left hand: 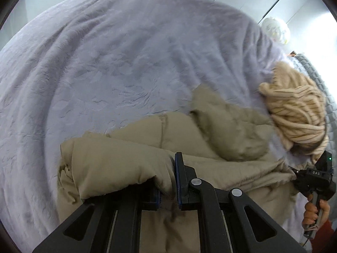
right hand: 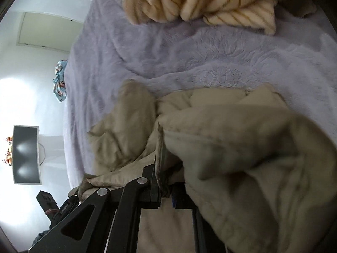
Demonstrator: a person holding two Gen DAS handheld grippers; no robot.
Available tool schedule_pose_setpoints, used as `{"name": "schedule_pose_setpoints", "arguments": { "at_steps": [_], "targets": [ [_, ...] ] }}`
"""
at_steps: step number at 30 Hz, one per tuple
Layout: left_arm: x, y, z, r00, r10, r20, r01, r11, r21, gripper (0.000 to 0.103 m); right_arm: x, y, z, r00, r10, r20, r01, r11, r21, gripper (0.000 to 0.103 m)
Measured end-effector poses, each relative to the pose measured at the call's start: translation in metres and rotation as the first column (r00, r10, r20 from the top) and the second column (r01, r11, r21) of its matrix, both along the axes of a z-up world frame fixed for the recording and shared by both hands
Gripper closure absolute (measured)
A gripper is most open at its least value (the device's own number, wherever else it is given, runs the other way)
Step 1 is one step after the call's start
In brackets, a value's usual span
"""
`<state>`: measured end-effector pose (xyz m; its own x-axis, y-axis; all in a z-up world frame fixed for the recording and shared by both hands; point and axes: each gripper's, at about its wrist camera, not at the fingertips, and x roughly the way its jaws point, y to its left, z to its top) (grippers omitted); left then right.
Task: Fold large clothes
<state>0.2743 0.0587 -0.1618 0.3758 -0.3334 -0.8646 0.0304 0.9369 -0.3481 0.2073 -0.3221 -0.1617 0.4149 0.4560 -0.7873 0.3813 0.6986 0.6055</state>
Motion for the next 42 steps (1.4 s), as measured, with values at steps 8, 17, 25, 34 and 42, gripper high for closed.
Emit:
{"name": "schedule_pose_setpoints", "arguments": {
  "at_steps": [8, 17, 25, 34, 42],
  "targets": [
    [0.008, -0.005, -0.026, 1.000, 0.002, 0.017, -0.003, 1.000, 0.020, 0.091, 0.010, -0.007, -0.040, 0.999, -0.019, 0.033, 0.017, 0.997, 0.074, 0.096],
    [-0.048, -0.002, 0.052, 0.966, -0.041, 0.255, 0.018, 0.996, 0.090, 0.023, -0.026, -0.010, 0.010, 0.992, -0.015, 0.122, 0.014, 1.000, 0.002, 0.071],
    [-0.048, -0.016, 0.037, 0.964, -0.201, 0.173, 0.180, 0.975, 0.128, 0.055, -0.041, 0.035, 0.033, 0.958, 0.259, 0.127, -0.229, 0.950, -0.211, 0.082],
    [0.006, -0.005, -0.020, 0.990, -0.076, 0.122, 0.044, 0.968, 0.248, 0.055, -0.005, 0.000, -0.006, 0.975, 0.223, 0.016, -0.202, 0.911, -0.360, 0.090],
    [0.035, 0.001, -0.052, 0.994, -0.005, 0.112, -0.023, 0.968, 0.250, 0.055, 0.007, -0.038, -0.031, 0.997, 0.058, 0.055, -0.034, 0.928, -0.371, 0.100]
  ]
}}
